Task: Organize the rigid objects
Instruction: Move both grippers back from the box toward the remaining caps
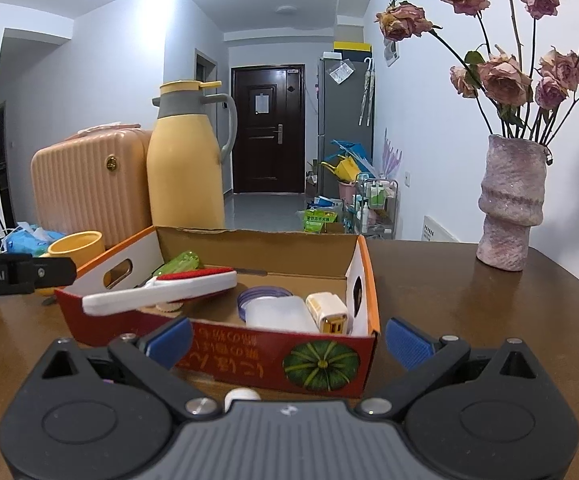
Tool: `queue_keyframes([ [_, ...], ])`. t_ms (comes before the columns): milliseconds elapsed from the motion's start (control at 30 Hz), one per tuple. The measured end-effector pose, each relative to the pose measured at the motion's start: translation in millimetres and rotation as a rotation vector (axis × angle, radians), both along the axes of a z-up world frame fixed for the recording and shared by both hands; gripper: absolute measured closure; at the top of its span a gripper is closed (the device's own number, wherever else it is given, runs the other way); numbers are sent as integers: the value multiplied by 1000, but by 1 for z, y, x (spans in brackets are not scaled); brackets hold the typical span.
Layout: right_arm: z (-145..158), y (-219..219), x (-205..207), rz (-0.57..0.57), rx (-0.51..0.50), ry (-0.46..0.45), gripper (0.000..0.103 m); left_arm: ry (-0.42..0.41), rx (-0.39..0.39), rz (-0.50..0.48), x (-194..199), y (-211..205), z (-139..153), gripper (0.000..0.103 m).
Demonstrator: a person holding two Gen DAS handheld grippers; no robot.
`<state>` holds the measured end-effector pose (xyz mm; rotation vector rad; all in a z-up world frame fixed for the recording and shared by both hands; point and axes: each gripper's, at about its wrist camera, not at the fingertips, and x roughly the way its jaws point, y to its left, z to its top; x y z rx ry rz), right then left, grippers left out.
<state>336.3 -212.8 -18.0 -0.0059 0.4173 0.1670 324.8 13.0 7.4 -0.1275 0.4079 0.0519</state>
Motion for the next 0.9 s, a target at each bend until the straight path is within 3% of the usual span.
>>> queue_keyframes([
  [433,-10,-5,-31,14,-17,17,0,28,-1,-33,-31,-7,-8,0],
  [900,-27,-9,-53,26,-38,57,0,142,38,-69,-43,-9,-34,0],
])
